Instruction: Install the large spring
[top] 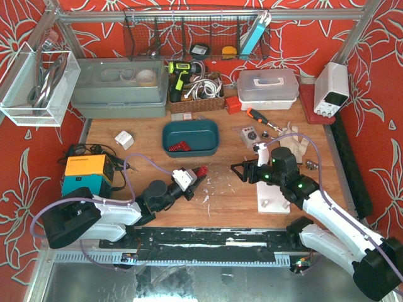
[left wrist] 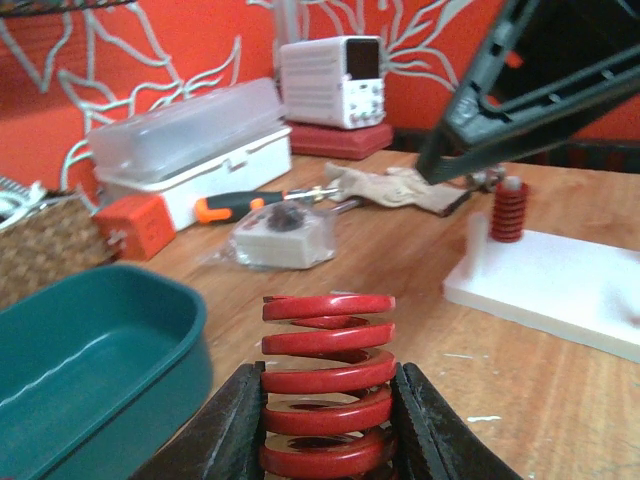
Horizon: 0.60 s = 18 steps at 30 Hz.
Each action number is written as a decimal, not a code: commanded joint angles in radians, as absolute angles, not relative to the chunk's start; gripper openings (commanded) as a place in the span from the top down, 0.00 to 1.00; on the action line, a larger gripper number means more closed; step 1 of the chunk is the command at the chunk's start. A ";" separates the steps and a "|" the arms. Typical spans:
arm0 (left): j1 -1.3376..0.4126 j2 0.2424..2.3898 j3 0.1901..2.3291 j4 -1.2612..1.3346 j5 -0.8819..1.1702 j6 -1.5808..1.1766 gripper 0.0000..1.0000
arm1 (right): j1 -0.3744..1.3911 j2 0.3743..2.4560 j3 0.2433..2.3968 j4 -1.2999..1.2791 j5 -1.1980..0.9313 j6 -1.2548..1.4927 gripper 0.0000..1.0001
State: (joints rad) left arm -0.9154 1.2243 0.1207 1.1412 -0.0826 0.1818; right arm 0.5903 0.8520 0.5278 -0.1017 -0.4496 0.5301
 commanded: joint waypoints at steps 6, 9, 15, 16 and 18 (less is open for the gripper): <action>-0.936 1.202 0.104 1.246 0.034 0.288 1.00 | 0.770 0.937 0.640 -0.002 -0.515 0.557 0.33; -0.937 1.181 0.094 1.247 0.044 0.292 1.00 | 0.783 0.975 0.654 0.000 -0.514 0.560 0.34; -0.939 1.174 0.088 1.251 0.049 0.295 1.00 | 0.812 1.024 0.667 0.001 -0.516 0.552 0.35; -0.939 1.172 0.088 1.253 0.053 0.296 1.00 | 0.816 1.032 0.669 0.000 -0.515 0.551 0.35; -0.939 1.171 0.086 1.253 0.057 0.297 1.00 | 0.823 1.050 0.674 0.000 -0.521 0.546 0.35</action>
